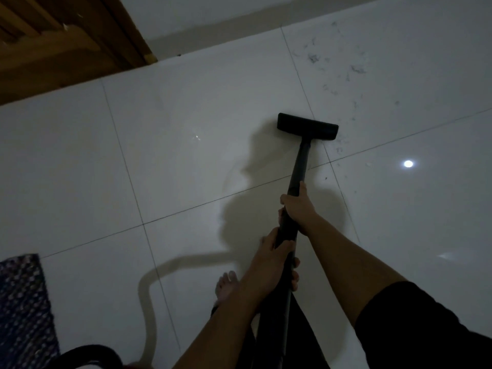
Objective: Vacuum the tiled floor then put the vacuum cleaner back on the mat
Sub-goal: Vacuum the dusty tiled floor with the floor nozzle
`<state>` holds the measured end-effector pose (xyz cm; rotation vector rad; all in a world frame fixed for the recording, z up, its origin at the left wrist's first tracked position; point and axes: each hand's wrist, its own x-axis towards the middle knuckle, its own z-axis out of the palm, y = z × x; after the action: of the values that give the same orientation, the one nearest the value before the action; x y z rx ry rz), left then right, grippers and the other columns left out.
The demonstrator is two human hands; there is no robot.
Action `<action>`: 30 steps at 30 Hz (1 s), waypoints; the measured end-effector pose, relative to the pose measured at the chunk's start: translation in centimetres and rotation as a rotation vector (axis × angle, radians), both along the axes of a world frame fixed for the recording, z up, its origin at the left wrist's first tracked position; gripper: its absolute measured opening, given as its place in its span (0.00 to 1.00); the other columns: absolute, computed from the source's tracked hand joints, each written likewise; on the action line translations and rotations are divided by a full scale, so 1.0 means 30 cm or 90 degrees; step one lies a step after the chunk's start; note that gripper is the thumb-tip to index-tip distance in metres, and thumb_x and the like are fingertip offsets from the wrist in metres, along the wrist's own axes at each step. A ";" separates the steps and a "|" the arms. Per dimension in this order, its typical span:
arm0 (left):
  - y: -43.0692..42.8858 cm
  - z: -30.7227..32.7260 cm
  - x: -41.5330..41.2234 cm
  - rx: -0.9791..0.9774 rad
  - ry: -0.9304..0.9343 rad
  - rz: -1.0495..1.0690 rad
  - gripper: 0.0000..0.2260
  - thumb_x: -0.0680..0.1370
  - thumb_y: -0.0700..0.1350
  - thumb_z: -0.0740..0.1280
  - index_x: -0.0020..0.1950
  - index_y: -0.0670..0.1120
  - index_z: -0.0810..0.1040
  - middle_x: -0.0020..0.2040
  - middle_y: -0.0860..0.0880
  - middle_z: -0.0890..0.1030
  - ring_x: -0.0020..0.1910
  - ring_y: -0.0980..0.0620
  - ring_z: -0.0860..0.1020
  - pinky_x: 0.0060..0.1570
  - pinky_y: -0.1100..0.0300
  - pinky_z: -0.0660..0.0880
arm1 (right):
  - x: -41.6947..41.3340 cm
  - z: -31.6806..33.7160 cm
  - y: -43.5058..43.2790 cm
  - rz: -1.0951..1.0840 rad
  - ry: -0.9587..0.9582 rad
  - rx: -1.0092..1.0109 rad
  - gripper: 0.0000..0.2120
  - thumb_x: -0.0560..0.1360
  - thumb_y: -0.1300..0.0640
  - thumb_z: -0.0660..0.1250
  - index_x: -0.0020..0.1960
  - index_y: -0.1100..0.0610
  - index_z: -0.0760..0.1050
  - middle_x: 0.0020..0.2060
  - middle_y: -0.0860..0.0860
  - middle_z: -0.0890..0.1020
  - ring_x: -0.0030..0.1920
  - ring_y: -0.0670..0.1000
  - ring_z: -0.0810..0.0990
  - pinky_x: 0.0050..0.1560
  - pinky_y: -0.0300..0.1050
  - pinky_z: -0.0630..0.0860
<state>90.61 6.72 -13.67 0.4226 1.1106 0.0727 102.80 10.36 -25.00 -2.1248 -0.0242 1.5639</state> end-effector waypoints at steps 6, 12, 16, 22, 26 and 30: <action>-0.030 0.014 -0.113 0.041 0.015 -0.053 0.15 0.81 0.41 0.57 0.67 0.50 0.69 0.34 0.44 0.73 0.24 0.52 0.71 0.23 0.62 0.71 | -0.106 0.005 -0.054 -0.037 0.010 0.010 0.39 0.77 0.64 0.61 0.78 0.42 0.44 0.51 0.62 0.75 0.32 0.53 0.76 0.32 0.47 0.76; -0.060 0.053 -0.154 0.037 0.009 -0.073 0.14 0.81 0.41 0.58 0.66 0.50 0.69 0.33 0.44 0.72 0.23 0.52 0.70 0.22 0.63 0.71 | -0.141 0.031 -0.105 -0.084 0.004 0.014 0.39 0.77 0.64 0.61 0.78 0.43 0.45 0.51 0.62 0.75 0.32 0.53 0.76 0.32 0.47 0.75; -0.092 0.068 -0.171 0.038 -0.001 -0.088 0.11 0.80 0.40 0.58 0.59 0.52 0.72 0.29 0.48 0.74 0.22 0.53 0.70 0.22 0.63 0.70 | -0.156 0.045 -0.153 -0.101 0.001 0.006 0.39 0.77 0.64 0.61 0.78 0.43 0.44 0.51 0.61 0.75 0.32 0.53 0.76 0.34 0.48 0.76; -0.158 0.086 -0.194 0.036 -0.002 -0.098 0.10 0.81 0.39 0.58 0.60 0.48 0.72 0.28 0.48 0.74 0.22 0.52 0.70 0.21 0.63 0.70 | -0.183 0.044 -0.234 -0.114 0.018 -0.008 0.40 0.77 0.64 0.61 0.78 0.43 0.44 0.54 0.63 0.75 0.33 0.54 0.76 0.38 0.49 0.76; -0.206 0.093 -0.210 0.026 0.021 -0.116 0.13 0.81 0.41 0.58 0.64 0.50 0.71 0.32 0.45 0.73 0.23 0.52 0.70 0.23 0.62 0.70 | -0.205 0.047 -0.283 -0.118 0.030 -0.010 0.40 0.77 0.64 0.61 0.78 0.43 0.43 0.50 0.61 0.75 0.33 0.54 0.76 0.36 0.49 0.75; -0.242 0.101 -0.225 0.029 0.023 -0.141 0.14 0.81 0.40 0.58 0.65 0.51 0.70 0.35 0.43 0.72 0.22 0.52 0.71 0.23 0.62 0.71 | -0.224 0.055 -0.329 -0.108 0.025 -0.017 0.40 0.77 0.64 0.61 0.78 0.43 0.43 0.53 0.64 0.77 0.32 0.55 0.76 0.36 0.48 0.76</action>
<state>83.85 -0.55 -10.64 0.5864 1.0935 -0.1052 96.07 0.50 -23.36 -2.0576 0.1863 1.5136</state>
